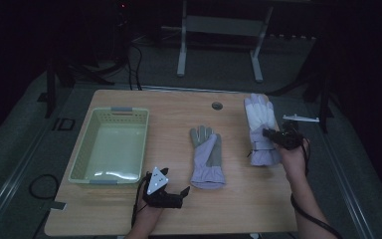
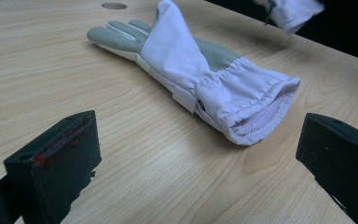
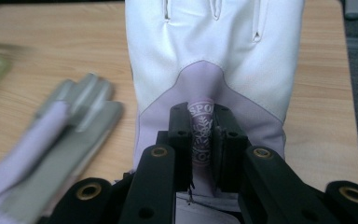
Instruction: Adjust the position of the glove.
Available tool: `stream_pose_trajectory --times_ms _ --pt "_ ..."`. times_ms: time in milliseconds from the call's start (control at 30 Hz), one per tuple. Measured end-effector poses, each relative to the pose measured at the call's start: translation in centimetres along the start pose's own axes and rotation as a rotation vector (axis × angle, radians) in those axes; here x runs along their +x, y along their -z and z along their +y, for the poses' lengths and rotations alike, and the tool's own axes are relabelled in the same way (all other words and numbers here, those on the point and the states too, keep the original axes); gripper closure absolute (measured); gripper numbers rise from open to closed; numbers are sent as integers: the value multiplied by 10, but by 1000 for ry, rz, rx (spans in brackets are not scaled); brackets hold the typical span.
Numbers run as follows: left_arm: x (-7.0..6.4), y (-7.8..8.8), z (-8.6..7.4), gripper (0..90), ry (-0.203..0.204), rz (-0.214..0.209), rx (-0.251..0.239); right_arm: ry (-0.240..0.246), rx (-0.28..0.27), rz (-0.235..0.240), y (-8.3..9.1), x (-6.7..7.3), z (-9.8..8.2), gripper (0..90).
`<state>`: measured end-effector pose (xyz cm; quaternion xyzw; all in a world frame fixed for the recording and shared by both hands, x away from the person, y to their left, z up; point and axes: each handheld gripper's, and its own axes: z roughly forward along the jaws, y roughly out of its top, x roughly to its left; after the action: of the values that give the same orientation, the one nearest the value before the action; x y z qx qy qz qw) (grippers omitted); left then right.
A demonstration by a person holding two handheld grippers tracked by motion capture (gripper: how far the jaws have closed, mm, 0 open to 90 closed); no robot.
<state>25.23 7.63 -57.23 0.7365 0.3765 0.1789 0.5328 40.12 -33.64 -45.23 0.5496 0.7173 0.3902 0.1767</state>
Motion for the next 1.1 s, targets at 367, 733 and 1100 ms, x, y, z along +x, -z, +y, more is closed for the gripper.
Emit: stream_pose_trajectory --times_ms 367,733,1100 --pt "-1 0 0 0 -14 1 -1 -77 -51 -12 44 30 -40 799" --pt "-1 0 0 0 -14 -2 0 -102 30 -88 21 37 -75 795" --pt "-1 0 0 0 -15 -2 3 -152 95 -152 -14 26 -90 762"
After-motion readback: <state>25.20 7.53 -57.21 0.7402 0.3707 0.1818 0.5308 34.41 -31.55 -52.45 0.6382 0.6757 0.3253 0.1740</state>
